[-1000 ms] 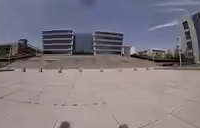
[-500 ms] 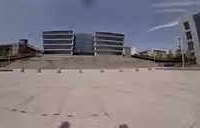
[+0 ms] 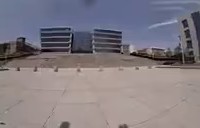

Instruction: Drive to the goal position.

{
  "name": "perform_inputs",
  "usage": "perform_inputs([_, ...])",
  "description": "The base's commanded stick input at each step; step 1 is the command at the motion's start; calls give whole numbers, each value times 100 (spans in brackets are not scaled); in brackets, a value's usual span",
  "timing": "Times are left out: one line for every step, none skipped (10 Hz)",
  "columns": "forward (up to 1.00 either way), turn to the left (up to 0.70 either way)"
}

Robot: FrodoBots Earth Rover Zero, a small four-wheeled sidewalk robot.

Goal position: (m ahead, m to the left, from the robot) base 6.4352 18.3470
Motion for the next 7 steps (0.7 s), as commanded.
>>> perform_inputs([70,0])
perform_inputs([70,0])
perform_inputs([70,0])
perform_inputs([70,0])
perform_inputs([70,0])
perform_inputs([70,0])
perform_inputs([70,0])
